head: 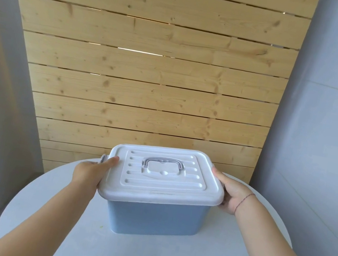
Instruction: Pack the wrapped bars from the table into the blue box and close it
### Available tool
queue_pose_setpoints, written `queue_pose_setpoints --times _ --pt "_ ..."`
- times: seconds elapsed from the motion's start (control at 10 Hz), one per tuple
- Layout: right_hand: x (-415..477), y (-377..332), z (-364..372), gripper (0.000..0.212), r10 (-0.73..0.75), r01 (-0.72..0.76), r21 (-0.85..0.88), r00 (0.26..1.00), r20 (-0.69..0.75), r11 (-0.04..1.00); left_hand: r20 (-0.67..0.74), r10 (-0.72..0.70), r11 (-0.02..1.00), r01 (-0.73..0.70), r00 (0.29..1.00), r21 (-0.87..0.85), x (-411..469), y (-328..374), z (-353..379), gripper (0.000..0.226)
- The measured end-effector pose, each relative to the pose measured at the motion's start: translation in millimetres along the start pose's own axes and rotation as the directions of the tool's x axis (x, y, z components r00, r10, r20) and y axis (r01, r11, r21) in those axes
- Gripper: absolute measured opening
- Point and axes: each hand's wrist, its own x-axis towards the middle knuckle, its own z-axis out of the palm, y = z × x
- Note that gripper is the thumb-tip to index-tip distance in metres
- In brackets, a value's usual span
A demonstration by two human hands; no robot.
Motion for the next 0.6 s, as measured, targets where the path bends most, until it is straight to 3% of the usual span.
queue_pose_setpoints --times 0.1,0.2,0.3,0.4,0.5,0.6 --pt "2 -3 5 0.023 -0.215 0.182 -0.210 0.965 -0.151 0.961 -0.128 0.185 0.972 -0.163 0.974 0.166 -5 1 3 0.034" --pt "1 -1 8 0.033 -0.357 0.249 -0.408 0.909 -0.215 0.879 -0.145 0.239 0.953 -0.204 0.960 0.222 -7 1 5 0.038" --pt "-4 -3 11 0.051 -0.443 0.261 -0.544 0.866 -0.233 0.797 -0.166 0.308 0.923 -0.252 0.937 0.291 -10 1 8 0.035" --pt "-6 -5 12 0.054 -0.464 0.240 -0.618 0.856 -0.230 0.748 -0.179 0.380 0.879 -0.293 0.908 0.377 -11 3 8 0.033" --pt "-7 -8 19 0.052 -0.552 0.179 -0.789 0.802 -0.229 0.588 -0.171 0.488 0.789 -0.349 0.856 0.505 -12 4 10 0.029" --pt "-10 -12 26 0.048 -0.583 0.121 -0.850 0.776 -0.241 0.513 -0.162 0.504 0.755 -0.342 0.848 0.560 -15 9 11 0.028"
